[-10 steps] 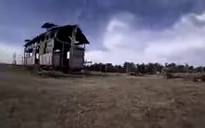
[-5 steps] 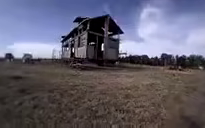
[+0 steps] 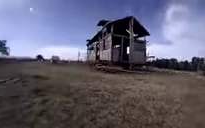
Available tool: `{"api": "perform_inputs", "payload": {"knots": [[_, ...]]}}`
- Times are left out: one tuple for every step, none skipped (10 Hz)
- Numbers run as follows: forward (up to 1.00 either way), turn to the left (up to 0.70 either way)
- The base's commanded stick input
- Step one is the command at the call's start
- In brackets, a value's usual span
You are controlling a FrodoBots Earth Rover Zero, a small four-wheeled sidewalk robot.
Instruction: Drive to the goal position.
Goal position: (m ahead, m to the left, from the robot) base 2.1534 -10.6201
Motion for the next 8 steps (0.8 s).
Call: {"api": "perform_inputs", "payload": {"knots": [[0.7,0.0],[0.7,0.0],[0.7,0.0],[0.7,0.0],[0.7,0.0],[0.7,0.0],[0.7,0.0],[0.7,0.0]]}}
